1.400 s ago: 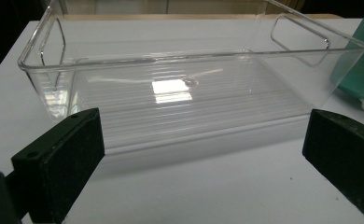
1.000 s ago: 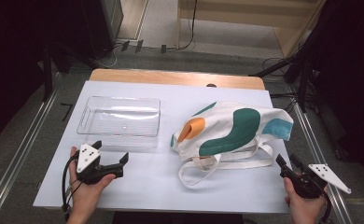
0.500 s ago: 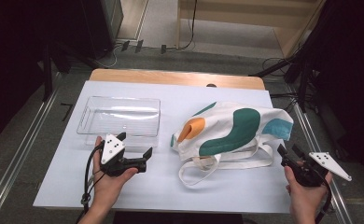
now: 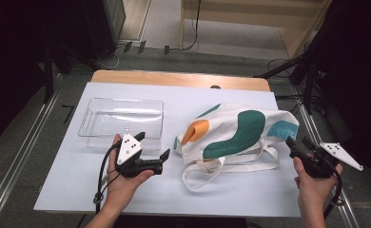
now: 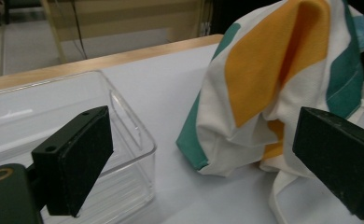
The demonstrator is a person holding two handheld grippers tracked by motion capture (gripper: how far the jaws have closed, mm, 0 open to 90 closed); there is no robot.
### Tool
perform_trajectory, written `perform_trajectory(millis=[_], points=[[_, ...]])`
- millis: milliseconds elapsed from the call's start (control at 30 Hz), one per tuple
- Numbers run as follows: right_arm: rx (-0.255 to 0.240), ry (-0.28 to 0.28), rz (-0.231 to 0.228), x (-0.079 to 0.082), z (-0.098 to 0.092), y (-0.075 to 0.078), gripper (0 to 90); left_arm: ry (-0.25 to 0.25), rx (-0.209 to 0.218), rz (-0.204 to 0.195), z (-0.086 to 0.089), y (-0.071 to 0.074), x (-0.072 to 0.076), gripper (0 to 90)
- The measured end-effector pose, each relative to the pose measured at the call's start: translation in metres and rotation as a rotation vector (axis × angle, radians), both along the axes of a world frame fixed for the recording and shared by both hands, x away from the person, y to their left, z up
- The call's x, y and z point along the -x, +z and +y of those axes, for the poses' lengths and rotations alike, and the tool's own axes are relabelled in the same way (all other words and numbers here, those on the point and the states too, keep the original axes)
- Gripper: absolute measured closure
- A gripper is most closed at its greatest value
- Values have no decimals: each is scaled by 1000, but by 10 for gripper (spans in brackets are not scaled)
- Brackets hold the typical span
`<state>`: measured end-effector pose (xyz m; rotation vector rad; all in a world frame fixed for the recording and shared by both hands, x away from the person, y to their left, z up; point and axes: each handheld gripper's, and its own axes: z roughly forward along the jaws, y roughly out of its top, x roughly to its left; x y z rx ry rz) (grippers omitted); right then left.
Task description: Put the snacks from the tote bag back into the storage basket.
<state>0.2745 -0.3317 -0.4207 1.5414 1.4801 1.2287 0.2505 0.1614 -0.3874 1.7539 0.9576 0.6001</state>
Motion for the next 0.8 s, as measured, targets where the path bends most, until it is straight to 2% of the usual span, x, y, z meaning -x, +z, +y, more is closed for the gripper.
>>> perform_trajectory(millis=[133, 200, 333, 433, 500, 567, 600, 633, 667, 700, 733, 767, 800], points=[[7, -4, 0, -7, 0, 1, 370, -33, 4, 1, -10, 1, 0, 69], [6, -5, 2, -10, 0, 1, 355, -51, 13, -1, -15, 2, 1, 136], [7, -5, -10, -17, -1, 2, 298, -111, 15, 5, -34, -1, 0, 172], [-3, -11, -7, -24, -3, 4, 267, -124, -1, 12, -48, -5, 0, 248], [-16, -12, 5, -31, -4, 5, 255, -135, -29, 14, -60, -8, -3, 285], [-12, -6, 21, -40, -4, 6, 249, -128, -52, 23, -68, -10, -5, 296], [-12, -6, 21, -40, -4, 6, 249, -128, -52, 23, -68, -10, -5, 315], [-8, 6, 44, -51, -4, 5, 303, -127, -54, 36, -74, -11, -9, 323], [-13, 18, 57, -55, -4, 4, 344, -119, -56, 38, -76, -12, -10, 341], [-13, 18, 57, -55, -4, 4, 344, -119, -56, 38, -76, -12, -10, 378], [0, 34, 67, -58, -1, 3, 498, -92, -67, 34, -79, -12, -11, 415], [28, 20, 69, -58, 1, 2, 561, -80, -71, 35, -78, -12, -12, 470], [35, 6, 73, -57, 2, 1, 626, -79, -60, 42, -77, -12, -14, 526]])
